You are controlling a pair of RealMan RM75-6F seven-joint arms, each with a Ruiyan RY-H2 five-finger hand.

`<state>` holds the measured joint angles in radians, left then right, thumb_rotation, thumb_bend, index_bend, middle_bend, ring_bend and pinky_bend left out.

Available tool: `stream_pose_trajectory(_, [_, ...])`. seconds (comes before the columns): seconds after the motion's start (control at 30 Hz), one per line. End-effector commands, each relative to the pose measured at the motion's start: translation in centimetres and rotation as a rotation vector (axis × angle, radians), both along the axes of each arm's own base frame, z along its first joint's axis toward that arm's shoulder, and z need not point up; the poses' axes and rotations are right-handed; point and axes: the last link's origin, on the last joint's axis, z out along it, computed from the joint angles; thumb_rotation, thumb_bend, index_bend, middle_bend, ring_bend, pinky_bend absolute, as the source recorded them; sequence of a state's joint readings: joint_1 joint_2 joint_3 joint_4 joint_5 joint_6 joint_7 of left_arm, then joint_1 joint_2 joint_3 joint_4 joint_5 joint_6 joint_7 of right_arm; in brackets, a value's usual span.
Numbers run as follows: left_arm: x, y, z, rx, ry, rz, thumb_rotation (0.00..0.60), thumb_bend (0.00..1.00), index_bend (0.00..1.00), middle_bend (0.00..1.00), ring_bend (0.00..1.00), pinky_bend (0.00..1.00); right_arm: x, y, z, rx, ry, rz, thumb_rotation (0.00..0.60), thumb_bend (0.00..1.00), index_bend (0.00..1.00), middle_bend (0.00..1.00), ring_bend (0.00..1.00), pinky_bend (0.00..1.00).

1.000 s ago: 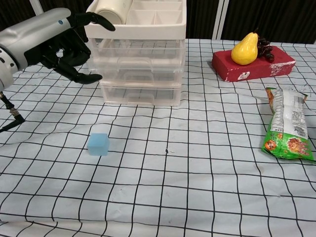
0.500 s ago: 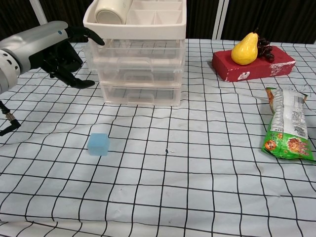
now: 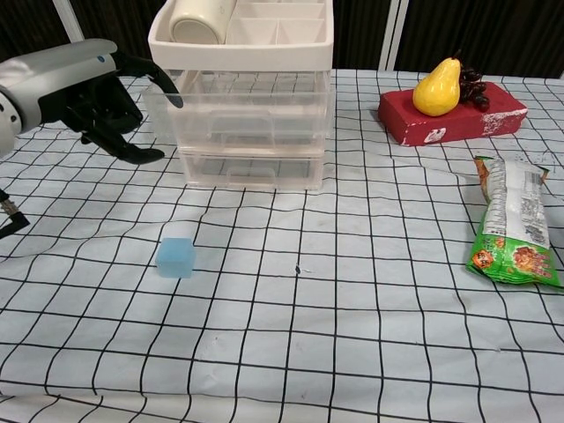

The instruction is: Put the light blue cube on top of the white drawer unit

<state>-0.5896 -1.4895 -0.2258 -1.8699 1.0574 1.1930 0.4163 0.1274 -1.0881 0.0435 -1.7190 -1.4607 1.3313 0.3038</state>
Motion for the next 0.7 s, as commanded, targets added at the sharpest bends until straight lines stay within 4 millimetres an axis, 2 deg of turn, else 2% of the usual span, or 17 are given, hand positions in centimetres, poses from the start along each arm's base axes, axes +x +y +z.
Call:
stream_pose_trajectory(0.03, [-0.4,-0.6,0.3,-0.014,0.014,0.003,0.6,0.24,0.33,0.94,0.89,0.78,0.0,0.0,0.0,0.0,0.0,0.001,0.6,0.21,0.0,0.0,0.0,0.15])
stream_pose_trajectory(0.17, [-1.1,-1.5,0.8,-0.034,0.039,0.006,0.6,0.24,0.32,0.94,0.89,0.78,0.0,0.0,0.0,0.0,0.001,0.0,0.6,0.2,0.0,0.0,0.0,0.15])
stream_pose_trajectory(0.23, [-1.1,-1.8,1.0,-0.035,0.029,0.002,0.6,0.24,0.28,0.94,0.89,0.78,0.0,0.0,0.0,-0.001,0.001,0.0,0.6,0.2,0.0,0.0,0.0,0.15])
stream_pose_trajectory(0.47, [-0.7,-2.6,1.7,-0.016,-0.018,-0.048,0.6,0.1,0.12,0.94,0.89,0.78,0.0,0.0,0.0,-0.001,0.001,-0.001,0.6,0.21,0.0,0.0,0.0,0.15])
stream_pose_trajectory(0.7, [-1.7,-4.4,2.6,0.001,-0.012,-0.101,0.6,0.09,0.1,0.94,0.89,0.78,0.0,0.0,0.0,-0.002,-0.001,-0.001,0.6,0.21,0.0,0.0,0.0,0.15])
